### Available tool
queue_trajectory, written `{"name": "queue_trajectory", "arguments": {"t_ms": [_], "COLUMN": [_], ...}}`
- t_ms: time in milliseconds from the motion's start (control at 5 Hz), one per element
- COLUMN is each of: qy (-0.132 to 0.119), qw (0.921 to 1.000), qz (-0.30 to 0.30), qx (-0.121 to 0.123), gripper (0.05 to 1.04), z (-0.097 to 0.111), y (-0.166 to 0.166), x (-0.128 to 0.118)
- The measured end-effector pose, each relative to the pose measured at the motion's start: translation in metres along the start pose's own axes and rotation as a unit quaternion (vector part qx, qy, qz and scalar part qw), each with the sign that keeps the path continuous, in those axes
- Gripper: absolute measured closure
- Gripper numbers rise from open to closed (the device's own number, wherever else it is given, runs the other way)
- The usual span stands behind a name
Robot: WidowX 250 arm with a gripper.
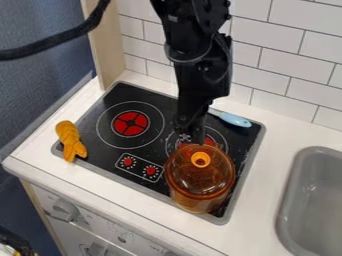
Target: Put the orange fish at the right side of the stove
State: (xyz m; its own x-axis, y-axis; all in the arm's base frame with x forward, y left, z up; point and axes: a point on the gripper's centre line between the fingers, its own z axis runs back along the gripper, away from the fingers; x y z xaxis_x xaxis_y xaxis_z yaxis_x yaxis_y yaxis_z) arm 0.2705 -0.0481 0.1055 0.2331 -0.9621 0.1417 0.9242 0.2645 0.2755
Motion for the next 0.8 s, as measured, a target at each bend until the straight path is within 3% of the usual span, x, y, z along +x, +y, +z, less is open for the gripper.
{"name": "queue_trajectory", "arguments": {"t_ms": [200, 400, 600, 800], "qy": [0.007, 0.027, 0.024, -0.001], "qw": [0.9999, 0.9983, 0.9944, 0.9793], "qz": [-0.005, -0.031, -0.075, -0.171], "qx": [-0.015, -0.042, -0.070, -0.108], "gripper": [0.083, 0.083, 0.083, 0.084], "z": [-0.006, -0.009, -0.010, -0.008], "y": [-0.004, -0.003, 0.000, 0.010], "x": [-0.002, -0.019, -0.044, -0.074]}}
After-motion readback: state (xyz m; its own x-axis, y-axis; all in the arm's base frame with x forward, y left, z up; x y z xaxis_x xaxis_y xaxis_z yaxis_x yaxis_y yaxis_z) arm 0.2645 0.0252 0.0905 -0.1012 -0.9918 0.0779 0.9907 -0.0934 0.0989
